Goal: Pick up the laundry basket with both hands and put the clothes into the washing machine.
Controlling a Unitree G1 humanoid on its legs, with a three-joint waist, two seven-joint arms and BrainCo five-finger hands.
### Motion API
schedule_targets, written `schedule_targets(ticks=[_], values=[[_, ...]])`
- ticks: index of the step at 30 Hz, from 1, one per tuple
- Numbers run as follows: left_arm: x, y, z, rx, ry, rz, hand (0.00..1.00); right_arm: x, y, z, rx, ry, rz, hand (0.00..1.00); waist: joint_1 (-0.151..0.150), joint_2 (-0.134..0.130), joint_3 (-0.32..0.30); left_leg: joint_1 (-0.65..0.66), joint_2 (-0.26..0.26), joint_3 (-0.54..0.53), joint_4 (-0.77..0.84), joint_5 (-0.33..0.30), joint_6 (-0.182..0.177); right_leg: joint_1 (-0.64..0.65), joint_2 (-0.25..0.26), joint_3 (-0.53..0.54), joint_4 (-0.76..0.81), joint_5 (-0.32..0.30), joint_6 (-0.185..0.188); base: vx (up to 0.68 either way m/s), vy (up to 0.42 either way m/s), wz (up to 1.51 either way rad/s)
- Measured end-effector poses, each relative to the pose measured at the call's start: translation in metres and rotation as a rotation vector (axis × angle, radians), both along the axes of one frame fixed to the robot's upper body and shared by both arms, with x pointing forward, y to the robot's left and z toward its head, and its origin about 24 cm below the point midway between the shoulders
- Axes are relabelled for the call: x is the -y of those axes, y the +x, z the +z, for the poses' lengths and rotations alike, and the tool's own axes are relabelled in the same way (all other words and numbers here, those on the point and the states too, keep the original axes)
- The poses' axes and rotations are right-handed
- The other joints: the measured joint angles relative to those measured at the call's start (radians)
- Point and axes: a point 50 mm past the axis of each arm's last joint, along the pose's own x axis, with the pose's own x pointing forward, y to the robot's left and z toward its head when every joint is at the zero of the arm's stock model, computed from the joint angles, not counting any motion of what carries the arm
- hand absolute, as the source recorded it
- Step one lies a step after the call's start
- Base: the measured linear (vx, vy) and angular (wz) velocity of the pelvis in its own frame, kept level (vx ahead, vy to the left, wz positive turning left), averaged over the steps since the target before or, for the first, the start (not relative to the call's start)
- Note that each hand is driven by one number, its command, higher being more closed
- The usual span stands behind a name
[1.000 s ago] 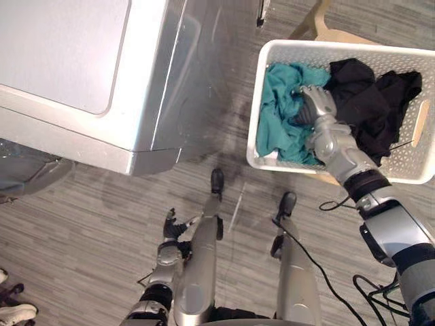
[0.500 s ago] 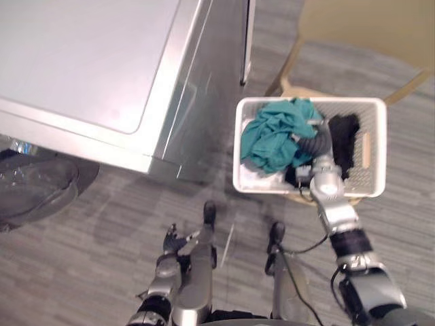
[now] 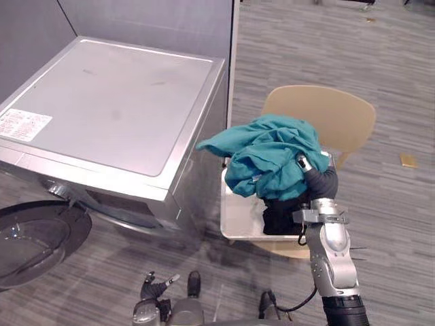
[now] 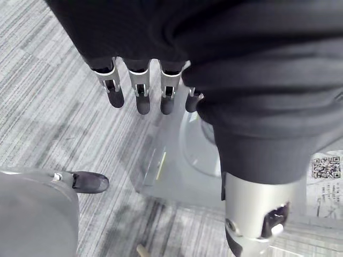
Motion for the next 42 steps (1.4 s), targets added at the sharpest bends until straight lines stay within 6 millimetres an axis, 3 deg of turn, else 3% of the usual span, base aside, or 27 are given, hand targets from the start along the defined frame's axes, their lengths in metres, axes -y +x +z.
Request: schedule_targets(ticks=[2, 3, 5, 6, 7, 9, 10, 11, 12, 13, 15, 17, 18, 21, 24, 26, 29, 36, 40, 41, 42], values=[[-0.002, 0.009, 0.006, 0.046, 0.009, 0.001, 0.0, 0.0, 0.0, 0.0, 0.001, -0.009, -0.002, 1.0, -0.01, 0.005, 0.007, -0.07, 0.0, -0.043, 0.076, -0.01, 0.015, -0.016, 0.004, 0.013, 0.024, 0.01, 0.025, -0.1, 0.023, 0.75], [-0.002, 0.02, 0.015, 0.11, 0.015, 0.003, 0.0, 0.001, -0.002, 0.002, 0.011, -0.032, -0.016, 1.0, -0.018, 0.015, 0.017, -0.131, 0.008, -0.091, 0.129, -0.02, 0.028, -0.058, 0.013, 0.107, 0.225, -0.085, 0.025, -0.1, -0.006, 1.12], [-0.004, 0.026, 0.022, 0.161, 0.029, 0.005, 0.0, -0.002, -0.003, 0.002, 0.012, -0.034, -0.019, 1.0, -0.008, 0.003, 0.023, -0.164, -0.023, -0.135, 0.171, -0.021, 0.026, -0.068, 0.017, 0.177, 0.445, -0.149, 0.053, -0.07, -0.099, 1.0], [-0.004, 0.029, 0.026, 0.182, 0.034, 0.011, 0.0, -0.01, -0.002, 0.004, 0.02, -0.048, 0.006, 1.0, 0.025, -0.015, 0.021, -0.189, -0.038, -0.15, 0.207, -0.025, 0.022, -0.035, 0.018, 0.211, 0.482, -0.174, 0.045, -0.11, -0.174, 0.64], [-0.002, 0.031, 0.028, 0.201, 0.028, 0.016, 0.0, -0.015, 0.0, 0.007, 0.034, -0.062, 0.024, 1.0, 0.049, -0.014, 0.022, -0.216, -0.041, -0.158, 0.23, -0.024, 0.021, -0.011, 0.023, 0.214, 0.443, -0.223, 0.022, -0.28, -0.297, 0.42], [0.013, 0.028, 0.031, 0.236, -0.009, 0.036, 0.0, -0.023, 0.003, 0.014, 0.064, -0.064, 0.048, 1.0, 0.076, 0.025, 0.024, -0.276, -0.023, -0.192, 0.233, 0.007, 0.003, 0.013, 0.055, 0.147, 0.329, -0.311, -0.042, -0.35, -0.262, 0.33], [0.018, 0.025, 0.032, 0.248, -0.028, 0.051, 0.0, -0.024, 0.003, 0.015, 0.067, -0.064, 0.047, 1.0, 0.078, 0.033, 0.021, -0.303, -0.016, -0.207, 0.215, 0.026, 0.027, 0.007, 0.067, 0.113, 0.299, -0.348, -0.067, -0.37, -0.24, 0.56], [0.024, 0.023, 0.032, 0.252, -0.061, 0.066, 0.0, -0.021, 0.004, 0.014, 0.063, -0.078, 0.039, 1.0, 0.063, 0.068, 0.027, -0.319, 0.004, -0.22, 0.181, 0.028, 0.037, -0.001, 0.098, 0.07, 0.299, -0.35, -0.082, -0.46, -0.304, 1.13], [0.034, 0.024, 0.032, 0.259, -0.102, 0.054, 0.0, -0.011, 0.003, 0.008, 0.033, -0.109, 0.012, 1.0, 0.047, 0.088, 0.031, -0.316, 0.032, -0.187, 0.104, -0.032, 0.104, -0.006, 0.111, 0.0, 0.288, -0.331, -0.115, -0.37, -0.258, 1.53], [0.04, 0.03, 0.034, 0.277, -0.126, 0.024, 0.0, -0.004, 0.006, 0.002, 0.004, -0.122, -0.013, 1.0, 0.033, 0.074, 0.039, -0.321, 0.034, -0.123, 0.091, -0.085, 0.127, -0.006, 0.087, -0.045, 0.274, -0.315, -0.131, -0.34, -0.17, 1.55], [0.05, 0.036, 0.044, 0.33, -0.149, -0.046, 0.0, 0.009, 0.009, -0.005, -0.042, -0.141, -0.062, 1.0, 0.032, 0.063, 0.044, -0.318, 0.011, 0.019, 0.248, -0.064, 0.105, -0.007, 0.043, -0.124, 0.248, -0.274, -0.151, -0.3, -0.137, 1.21], [0.051, 0.042, 0.057, 0.399, -0.146, -0.085, 0.0, 0.01, 0.009, -0.005, -0.044, -0.149, -0.067, 1.0, 0.015, 0.062, 0.044, -0.278, -0.016, 0.038, 0.371, -0.071, 0.102, -0.013, 0.02, -0.17, 0.22, -0.239, -0.157, -0.21, -0.082, 0.92], [0.048, 0.048, 0.068, 0.458, -0.132, -0.097, 0.0, 0.01, 0.008, -0.005, -0.043, -0.152, -0.059, 1.0, 0.01, 0.071, 0.038, -0.232, -0.014, 0.038, 0.417, -0.131, 0.07, -0.028, 0.013, -0.191, 0.213, -0.225, -0.157, -0.16, -0.001, 0.65], [0.046, 0.07, 0.094, 0.596, -0.111, -0.157, 0.0, 0.007, 0.008, -0.008, -0.051, -0.165, -0.025, 1.0, 0.009, 0.091, 0.026, -0.133, -0.005, 0.032, 0.383, -0.204, 0.058, -0.039, -0.004, -0.231, 0.203, -0.199, -0.14, -0.16, 0.08, 0.52], [0.054, 0.082, 0.111, 0.683, -0.111, -0.239, 0.0, 0.005, 0.008, -0.009, -0.05, -0.17, 0.007, 1.0, 0.004, 0.093, -0.004, -0.073, -0.019, 0.007, 0.205, -0.172, 0.021, -0.028, -0.005, -0.268, 0.166, -0.172, -0.112, -0.08, 0.132, 0.44], [0.066, 0.098, 0.132, 0.782, -0.111, -0.341, 0.0, -0.002, 0.01, -0.012, -0.06, -0.163, 0.046, 1.0, 0.009, 0.069, -0.019, -0.046, -0.045, -0.007, 0.123, -0.116, 0.036, -0.014, -0.019, -0.286, 0.132, -0.141, -0.097, -0.03, 0.149, 0.31], [0.081, 0.105, 0.146, 0.851, -0.133, -0.416, 0.0, -0.022, 0.013, -0.03, -0.128, -0.168, 0.142, 1.0, 0.009, 0.063, -0.045, 0.0, -0.064, -0.011, 0.053, -0.08, 0.054, 0.021, -0.019, -0.291, 0.088, -0.11, -0.083, -0.02, 0.1, 0.08], [0.118, 0.118, 0.164, 0.92, -0.117, -0.64, 0.0, -0.067, 0.013, -0.051, -0.215, -0.201, 0.363, 1.0, 0.008, 0.06, -0.078, 0.045, -0.075, -0.006, -0.014, -0.039, 0.057, 0.05, -0.014, -0.273, 0.037, -0.07, -0.068, 0.0, 0.028, -0.04], [0.123, 0.121, 0.169, 0.938, -0.082, -0.684, 0.0, -0.08, 0.01, -0.05, -0.213, -0.144, 0.442, 1.0, 0.007, 0.055, -0.084, 0.072, -0.07, -0.001, -0.018, -0.038, 0.055, 0.077, -0.005, -0.263, 0.022, -0.065, -0.068, 0.0, -0.019, -0.06], [0.123, 0.122, 0.17, 0.939, -0.071, -0.693, 1.0, -0.084, 0.009, -0.05, -0.215, -0.128, 0.466, 1.0, 0.007, 0.055, -0.097, 0.073, -0.063, 0.0, -0.027, -0.034, 0.05, 0.075, 0.004, -0.26, 0.017, -0.061, -0.074, -0.02, -0.042, -0.07], [0.123, 0.121, 0.169, 0.935, -0.057, -0.709, 1.0, -0.089, 0.007, -0.051, -0.219, -0.107, 0.494, 1.0, 0.007, 0.05, -0.107, 0.073, -0.057, 0.0, -0.035, -0.025, 0.037, 0.074, 0.013, -0.257, 0.008, -0.055, -0.082, -0.02, -0.048, -0.09]])
